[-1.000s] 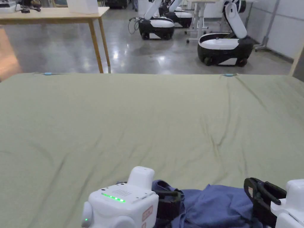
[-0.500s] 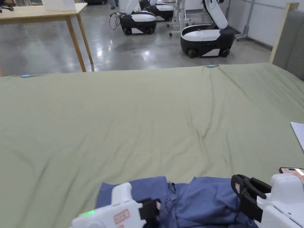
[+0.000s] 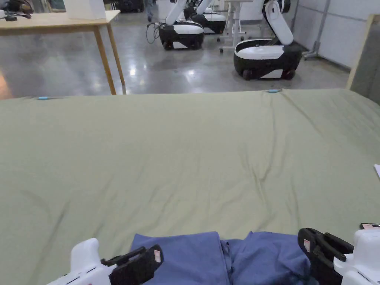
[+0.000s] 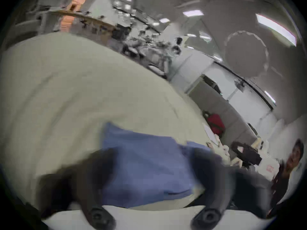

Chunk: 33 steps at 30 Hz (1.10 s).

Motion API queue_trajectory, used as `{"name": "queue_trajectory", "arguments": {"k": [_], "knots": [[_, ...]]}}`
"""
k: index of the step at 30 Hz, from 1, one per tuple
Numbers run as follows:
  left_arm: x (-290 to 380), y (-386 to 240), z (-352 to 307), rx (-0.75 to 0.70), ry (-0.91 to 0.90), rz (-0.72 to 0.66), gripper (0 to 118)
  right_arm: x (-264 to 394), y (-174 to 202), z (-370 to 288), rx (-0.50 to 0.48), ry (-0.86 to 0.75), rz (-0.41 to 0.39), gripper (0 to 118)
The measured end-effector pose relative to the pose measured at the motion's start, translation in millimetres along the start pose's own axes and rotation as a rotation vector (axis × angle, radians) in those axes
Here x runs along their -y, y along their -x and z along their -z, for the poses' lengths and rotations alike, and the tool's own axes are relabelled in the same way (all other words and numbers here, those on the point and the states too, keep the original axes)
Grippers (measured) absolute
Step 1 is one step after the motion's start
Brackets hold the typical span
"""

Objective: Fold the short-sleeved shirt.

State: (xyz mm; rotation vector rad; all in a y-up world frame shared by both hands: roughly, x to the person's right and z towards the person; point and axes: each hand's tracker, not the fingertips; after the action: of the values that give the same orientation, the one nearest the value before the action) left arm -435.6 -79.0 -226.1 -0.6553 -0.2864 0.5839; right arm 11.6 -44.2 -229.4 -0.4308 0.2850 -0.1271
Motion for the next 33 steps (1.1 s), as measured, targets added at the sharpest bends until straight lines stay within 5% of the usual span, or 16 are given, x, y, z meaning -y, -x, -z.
{"name": "queue_trajectory", "arguments": {"k": [6,11,12,14,16,18,27,30,33], "knots": [[29.1,76.5,11.0,0.1,0.114,-0.376,118,0.5,10.1,9.5,-0.024,0.021,-0.009,9],[37.8,63.4,52.7,0.329,0.105,-0.468,115,-2.5,10.4,9.3,-0.032,0.014,0.019,9],[35.5,58.2,56.2,0.309,0.085,-0.457,97,-2.9,10.8,9.2,-0.03,0.014,0.019,9],[35.1,57.0,67.8,0.305,0.078,-0.515,10,-3.3,11.3,6.5,-0.028,0.012,0.018,9],[48.1,63.6,82.9,0.17,0.152,-0.636,9,-3.3,11.0,4.7,-0.024,0.009,0.018,9],[48.0,64.9,72.9,0.247,0.084,-0.576,9,-3.6,10.5,3.0,-0.015,0.01,0.018,9],[-17.8,77.5,-33.7,-0.101,-0.124,-0.267,9,-5.3,8.8,-2.6,0.008,0.015,-0.003,9],[-35.1,37.2,-47.8,-0.227,-0.141,-0.016,9,-5.2,11.3,-1.6,0.004,0.017,-0.007,9],[-26.7,-30.2,-28.5,-0.2,-0.129,0.259,9,-4.9,13.0,-0.8,0.003,0.018,-0.015,9]]}}
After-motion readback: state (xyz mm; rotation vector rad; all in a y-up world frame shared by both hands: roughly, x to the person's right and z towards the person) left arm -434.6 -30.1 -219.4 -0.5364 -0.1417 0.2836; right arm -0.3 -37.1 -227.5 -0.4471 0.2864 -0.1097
